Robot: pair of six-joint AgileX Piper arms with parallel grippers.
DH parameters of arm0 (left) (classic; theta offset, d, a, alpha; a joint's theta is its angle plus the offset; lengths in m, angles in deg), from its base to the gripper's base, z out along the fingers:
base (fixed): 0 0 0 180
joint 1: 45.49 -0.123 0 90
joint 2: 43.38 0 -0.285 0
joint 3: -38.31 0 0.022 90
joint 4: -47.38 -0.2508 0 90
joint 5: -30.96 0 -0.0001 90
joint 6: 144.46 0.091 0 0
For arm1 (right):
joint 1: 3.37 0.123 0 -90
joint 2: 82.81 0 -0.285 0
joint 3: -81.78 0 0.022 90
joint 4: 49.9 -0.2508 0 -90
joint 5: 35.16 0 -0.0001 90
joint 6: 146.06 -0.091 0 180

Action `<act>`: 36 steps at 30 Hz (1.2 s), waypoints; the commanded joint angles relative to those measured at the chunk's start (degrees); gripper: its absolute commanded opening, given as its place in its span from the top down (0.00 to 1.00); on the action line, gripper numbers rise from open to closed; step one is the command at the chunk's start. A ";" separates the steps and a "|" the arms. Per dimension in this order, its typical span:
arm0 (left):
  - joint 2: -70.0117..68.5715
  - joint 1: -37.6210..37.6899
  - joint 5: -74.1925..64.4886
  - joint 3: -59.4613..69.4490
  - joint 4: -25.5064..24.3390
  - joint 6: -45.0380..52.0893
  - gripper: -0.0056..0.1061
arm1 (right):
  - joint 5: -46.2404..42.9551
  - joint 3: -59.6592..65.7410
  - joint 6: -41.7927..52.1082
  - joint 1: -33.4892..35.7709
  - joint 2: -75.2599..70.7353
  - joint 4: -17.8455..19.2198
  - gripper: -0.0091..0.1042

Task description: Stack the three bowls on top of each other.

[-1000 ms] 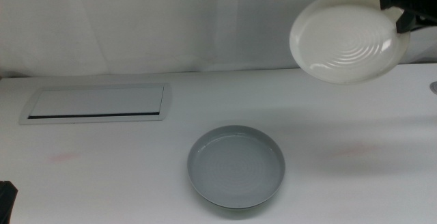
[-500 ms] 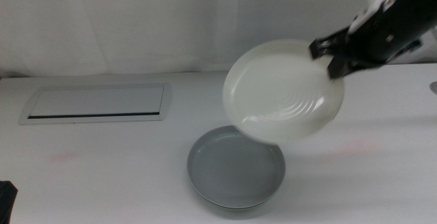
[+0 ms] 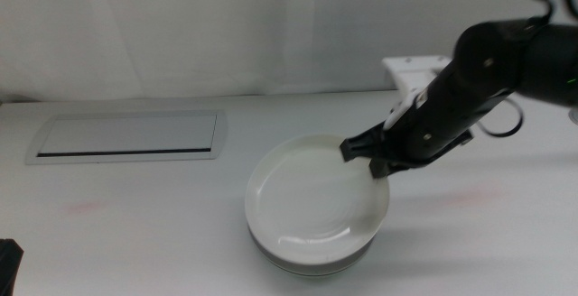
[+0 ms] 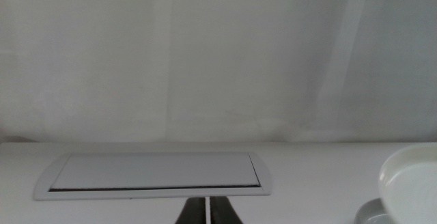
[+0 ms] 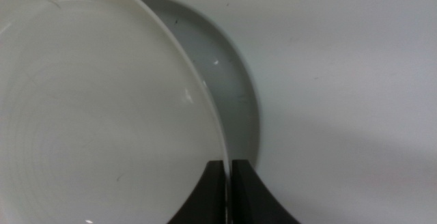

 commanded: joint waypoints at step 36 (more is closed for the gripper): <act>-0.19 -0.17 0.63 -0.32 0.29 -0.43 0.98 | -5.68 0.17 -4.16 1.08 10.55 5.36 0.65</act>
